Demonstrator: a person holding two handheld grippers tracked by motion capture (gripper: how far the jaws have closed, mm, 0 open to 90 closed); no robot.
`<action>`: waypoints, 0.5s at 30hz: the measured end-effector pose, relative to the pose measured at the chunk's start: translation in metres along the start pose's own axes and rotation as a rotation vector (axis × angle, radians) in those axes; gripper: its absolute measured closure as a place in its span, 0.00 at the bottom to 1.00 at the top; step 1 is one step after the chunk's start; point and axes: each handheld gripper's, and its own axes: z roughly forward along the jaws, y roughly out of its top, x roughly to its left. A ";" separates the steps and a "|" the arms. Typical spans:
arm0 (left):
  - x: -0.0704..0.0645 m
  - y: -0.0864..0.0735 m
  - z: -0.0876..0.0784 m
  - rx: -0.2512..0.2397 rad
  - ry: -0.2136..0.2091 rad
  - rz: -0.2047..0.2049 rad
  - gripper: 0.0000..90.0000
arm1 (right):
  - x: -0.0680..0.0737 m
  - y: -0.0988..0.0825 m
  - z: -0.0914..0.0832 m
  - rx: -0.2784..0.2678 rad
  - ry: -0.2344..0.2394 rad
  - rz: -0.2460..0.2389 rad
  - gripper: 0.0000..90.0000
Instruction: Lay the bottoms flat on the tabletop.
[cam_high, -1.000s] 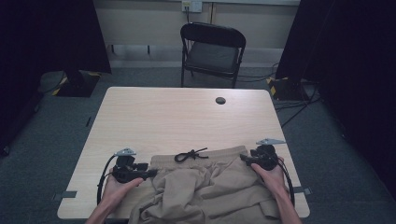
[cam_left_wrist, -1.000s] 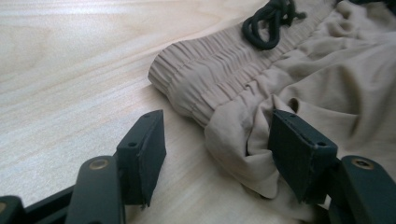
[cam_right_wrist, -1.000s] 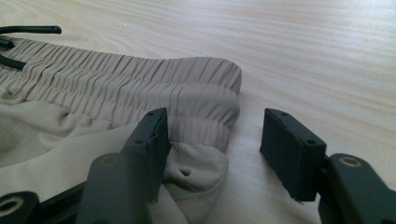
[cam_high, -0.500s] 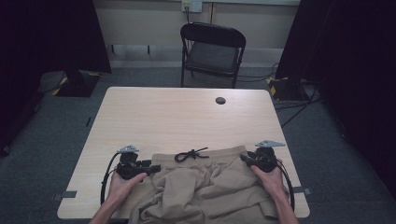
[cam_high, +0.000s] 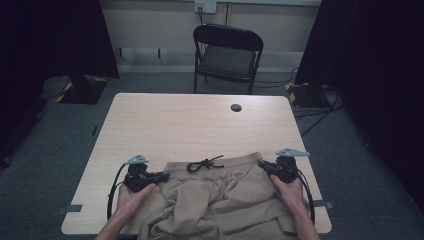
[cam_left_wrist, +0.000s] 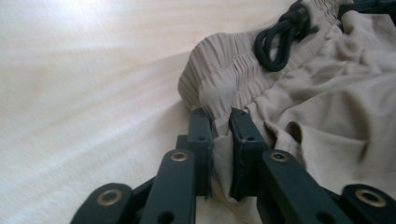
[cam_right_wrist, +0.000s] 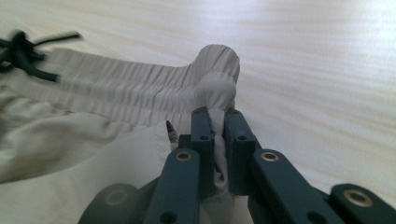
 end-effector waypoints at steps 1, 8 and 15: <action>0.000 0.003 -0.001 -0.007 0.005 0.002 0.91 | 0.001 0.002 -0.001 -0.006 0.001 -0.003 0.94; 0.002 0.033 -0.012 -0.118 -0.003 -0.011 0.92 | 0.009 0.022 -0.009 -0.072 0.013 -0.014 0.94; -0.001 0.067 -0.031 -0.202 0.003 0.032 0.92 | 0.010 0.046 -0.021 -0.145 0.026 -0.023 0.94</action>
